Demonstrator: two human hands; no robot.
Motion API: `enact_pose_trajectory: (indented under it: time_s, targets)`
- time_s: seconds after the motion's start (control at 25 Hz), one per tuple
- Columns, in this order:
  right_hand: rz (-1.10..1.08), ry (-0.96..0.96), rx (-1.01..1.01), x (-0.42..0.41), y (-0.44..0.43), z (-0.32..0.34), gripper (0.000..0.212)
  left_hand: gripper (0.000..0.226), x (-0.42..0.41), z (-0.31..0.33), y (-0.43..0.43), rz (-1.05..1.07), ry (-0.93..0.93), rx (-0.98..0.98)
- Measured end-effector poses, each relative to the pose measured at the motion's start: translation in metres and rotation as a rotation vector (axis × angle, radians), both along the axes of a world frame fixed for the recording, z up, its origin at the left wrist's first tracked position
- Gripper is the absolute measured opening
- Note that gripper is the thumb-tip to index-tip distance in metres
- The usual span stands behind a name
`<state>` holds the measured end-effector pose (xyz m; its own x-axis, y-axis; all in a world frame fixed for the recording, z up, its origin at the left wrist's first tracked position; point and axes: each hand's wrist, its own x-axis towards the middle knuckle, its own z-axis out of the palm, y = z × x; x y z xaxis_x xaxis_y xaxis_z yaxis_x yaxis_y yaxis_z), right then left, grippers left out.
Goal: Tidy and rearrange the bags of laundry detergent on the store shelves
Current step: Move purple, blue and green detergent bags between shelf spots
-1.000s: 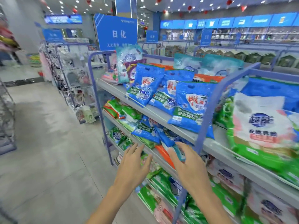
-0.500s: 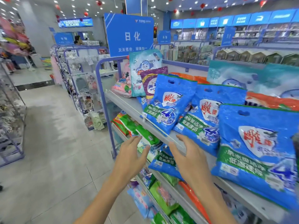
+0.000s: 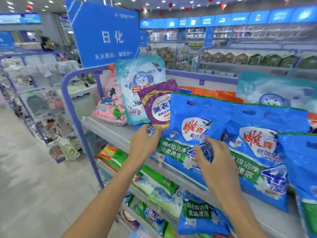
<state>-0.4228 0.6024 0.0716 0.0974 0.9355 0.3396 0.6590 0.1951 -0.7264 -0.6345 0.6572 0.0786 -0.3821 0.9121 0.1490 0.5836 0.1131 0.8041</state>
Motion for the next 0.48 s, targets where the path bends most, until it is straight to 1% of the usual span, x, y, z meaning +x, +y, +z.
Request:
enact_pose_trajectory:
  time_s: [0.08,0.2,0.36,0.4,0.48]
  targets:
    - [-0.081,0.006,0.003,-0.01,0.005,-0.002,0.046,0.046,-0.008,-0.001,0.031,-0.051,-0.12,-0.049]
    - [-0.155,0.011,-0.009,-0.019,0.008,-0.011,0.048,0.068,-0.012,-0.001,0.063,-0.091,-0.37,-0.09]
    - [-0.204,0.026,-0.017,-0.028,0.006,-0.016,0.051,0.079,-0.013,-0.002,0.085,-0.113,-0.641,-0.102]
    - [-0.212,0.029,-0.008,-0.03,0.004,-0.016,0.053,0.079,-0.013,-0.001,0.085,-0.129,-0.699,-0.092]
    - [-0.212,0.049,-0.014,-0.033,0.001,-0.017,0.057,0.061,-0.01,0.001,0.083,-0.177,-0.782,-0.008]
